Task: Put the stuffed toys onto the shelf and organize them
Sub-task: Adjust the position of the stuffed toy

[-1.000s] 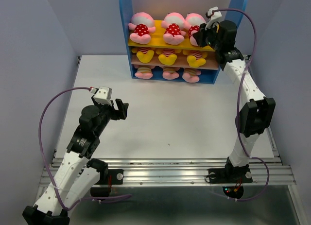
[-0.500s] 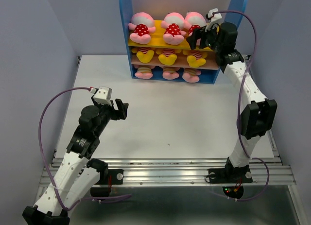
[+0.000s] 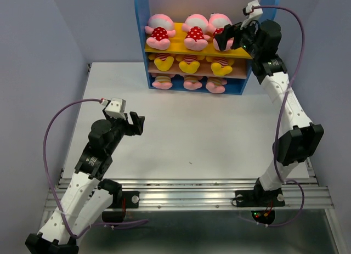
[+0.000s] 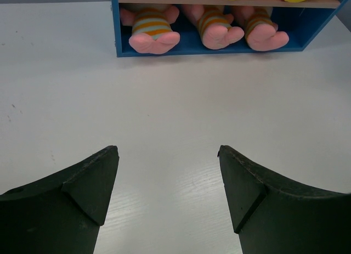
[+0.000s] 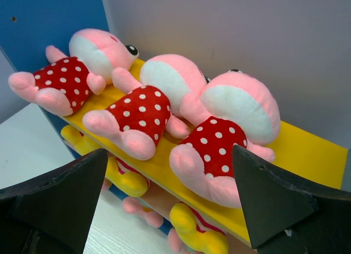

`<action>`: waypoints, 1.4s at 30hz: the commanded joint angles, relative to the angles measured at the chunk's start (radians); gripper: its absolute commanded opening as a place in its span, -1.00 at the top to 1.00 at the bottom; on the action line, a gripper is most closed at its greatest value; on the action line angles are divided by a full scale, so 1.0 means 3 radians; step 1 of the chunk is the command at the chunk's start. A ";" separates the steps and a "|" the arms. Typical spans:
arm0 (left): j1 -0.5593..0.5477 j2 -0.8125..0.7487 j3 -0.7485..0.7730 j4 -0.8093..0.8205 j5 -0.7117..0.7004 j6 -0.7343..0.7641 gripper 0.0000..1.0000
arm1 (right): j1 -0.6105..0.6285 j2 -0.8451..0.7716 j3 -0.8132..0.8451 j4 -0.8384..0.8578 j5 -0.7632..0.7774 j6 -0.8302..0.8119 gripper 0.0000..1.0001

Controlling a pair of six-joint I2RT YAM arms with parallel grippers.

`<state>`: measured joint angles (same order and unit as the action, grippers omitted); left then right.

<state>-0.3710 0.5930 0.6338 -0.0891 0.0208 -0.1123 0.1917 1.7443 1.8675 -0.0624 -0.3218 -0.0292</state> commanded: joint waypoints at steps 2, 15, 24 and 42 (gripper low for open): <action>0.0004 -0.0080 -0.0011 0.0098 -0.0034 0.0011 -0.70 | 0.0010 -0.0547 -0.0241 -0.0007 0.0101 -0.0010 -1.00; 0.0009 -0.0115 0.0019 0.0144 -0.0125 0.0062 -0.70 | -0.0020 -0.2326 -0.2665 -0.0568 0.0744 -0.0082 -1.00; 0.0009 -0.0121 0.0061 0.0210 -0.0248 0.0134 -0.70 | -0.0020 -0.2751 -0.3213 -0.0595 0.1670 0.0398 -1.00; 0.0004 -0.0187 -0.0042 0.0220 -0.0279 0.0114 -0.70 | -0.0440 -0.3462 -0.4118 -0.0324 0.1722 0.0757 -1.00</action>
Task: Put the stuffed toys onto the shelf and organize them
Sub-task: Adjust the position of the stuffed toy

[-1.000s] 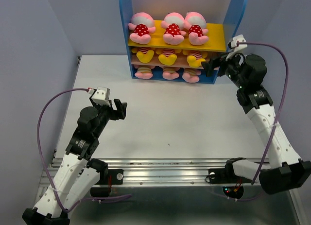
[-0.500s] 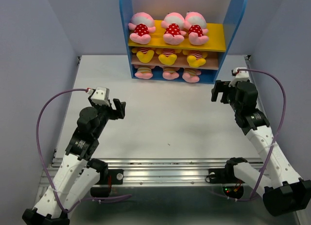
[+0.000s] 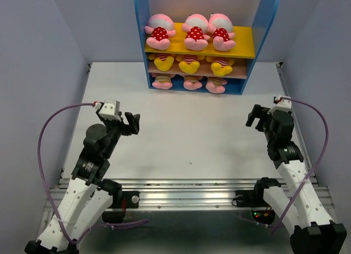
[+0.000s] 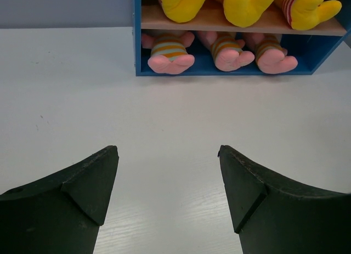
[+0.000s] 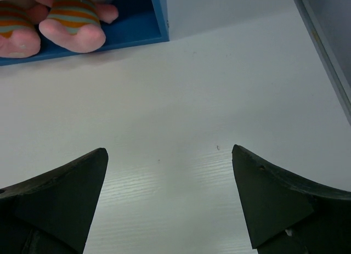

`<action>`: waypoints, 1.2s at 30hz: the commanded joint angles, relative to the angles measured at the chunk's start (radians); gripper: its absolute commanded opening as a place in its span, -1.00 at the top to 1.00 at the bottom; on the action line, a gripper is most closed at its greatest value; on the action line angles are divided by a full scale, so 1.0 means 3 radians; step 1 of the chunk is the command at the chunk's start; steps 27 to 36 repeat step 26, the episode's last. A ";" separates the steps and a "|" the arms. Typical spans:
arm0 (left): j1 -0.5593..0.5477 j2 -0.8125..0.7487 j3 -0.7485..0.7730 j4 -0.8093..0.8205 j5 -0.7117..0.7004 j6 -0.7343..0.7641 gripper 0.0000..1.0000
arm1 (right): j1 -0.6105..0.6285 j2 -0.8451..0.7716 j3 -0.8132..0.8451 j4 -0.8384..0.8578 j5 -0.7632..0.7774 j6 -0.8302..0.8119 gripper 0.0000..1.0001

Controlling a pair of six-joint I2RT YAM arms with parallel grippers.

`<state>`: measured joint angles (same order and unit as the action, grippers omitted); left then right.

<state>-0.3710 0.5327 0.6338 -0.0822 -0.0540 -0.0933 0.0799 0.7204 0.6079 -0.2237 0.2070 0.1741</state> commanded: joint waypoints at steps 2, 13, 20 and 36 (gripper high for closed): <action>0.0009 0.0034 -0.0037 0.0187 -0.0035 0.0050 -0.70 | -0.0103 -0.0085 0.0065 0.0224 -0.0025 0.0059 -1.00; 0.0009 0.0075 -0.0032 0.0146 -0.0127 0.0040 -0.70 | -0.0164 -0.0182 0.0055 0.0224 0.0016 0.0013 -1.00; 0.0009 0.0086 -0.0026 0.0131 -0.0178 0.0020 -0.70 | -0.0164 -0.0192 0.0065 0.0214 0.0000 0.0013 -1.00; 0.0009 0.0055 -0.0032 0.0121 -0.0209 -0.0001 -0.70 | -0.0195 -0.0193 0.0065 0.0199 -0.0086 -0.0003 -1.00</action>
